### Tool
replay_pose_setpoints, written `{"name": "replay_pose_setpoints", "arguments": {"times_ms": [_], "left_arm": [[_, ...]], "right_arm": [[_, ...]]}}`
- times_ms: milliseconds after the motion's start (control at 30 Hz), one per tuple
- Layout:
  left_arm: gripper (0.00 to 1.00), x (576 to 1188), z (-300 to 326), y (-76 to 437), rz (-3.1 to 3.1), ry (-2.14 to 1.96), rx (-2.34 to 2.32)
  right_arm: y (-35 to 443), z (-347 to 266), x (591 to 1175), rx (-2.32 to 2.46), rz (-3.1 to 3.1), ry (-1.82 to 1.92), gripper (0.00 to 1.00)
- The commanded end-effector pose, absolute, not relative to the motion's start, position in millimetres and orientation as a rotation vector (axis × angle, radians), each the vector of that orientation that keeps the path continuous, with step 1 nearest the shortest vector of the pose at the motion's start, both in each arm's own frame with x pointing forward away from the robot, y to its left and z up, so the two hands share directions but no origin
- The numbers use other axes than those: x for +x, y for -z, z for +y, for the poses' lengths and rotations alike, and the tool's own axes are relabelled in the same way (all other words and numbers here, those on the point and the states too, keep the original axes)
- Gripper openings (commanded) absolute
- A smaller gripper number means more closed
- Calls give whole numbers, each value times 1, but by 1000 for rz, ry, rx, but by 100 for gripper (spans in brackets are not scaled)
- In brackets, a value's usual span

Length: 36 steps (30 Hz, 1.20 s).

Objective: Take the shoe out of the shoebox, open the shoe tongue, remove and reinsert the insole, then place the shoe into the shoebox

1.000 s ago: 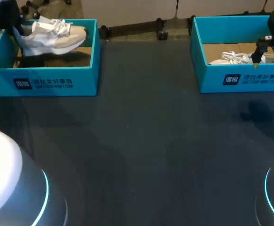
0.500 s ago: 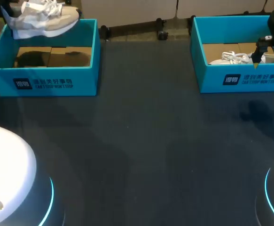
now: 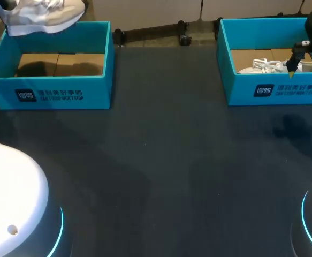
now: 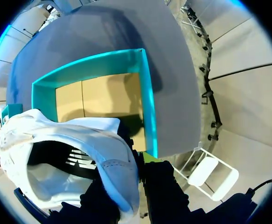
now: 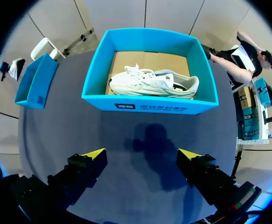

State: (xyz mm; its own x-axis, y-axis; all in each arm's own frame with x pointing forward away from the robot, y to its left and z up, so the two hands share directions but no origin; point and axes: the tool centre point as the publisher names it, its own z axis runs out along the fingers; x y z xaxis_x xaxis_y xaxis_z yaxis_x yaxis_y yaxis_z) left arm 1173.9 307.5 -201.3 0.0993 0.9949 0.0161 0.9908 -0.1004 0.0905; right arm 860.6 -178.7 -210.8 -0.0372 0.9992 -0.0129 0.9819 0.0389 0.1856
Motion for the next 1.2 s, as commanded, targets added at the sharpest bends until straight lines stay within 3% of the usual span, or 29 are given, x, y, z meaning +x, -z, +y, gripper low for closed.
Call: {"name": "replay_pose_setpoints", "arguments": {"times_ms": [33,1200], "left_arm": [[0,1168,306,200,2059,-136,2276],[0,1065,202,137,2248,-284,2247]], "right_arm": [[211,-179,860,2078,2159,-192,100],[211,-179,860,2078,2159,-192,100]]}}
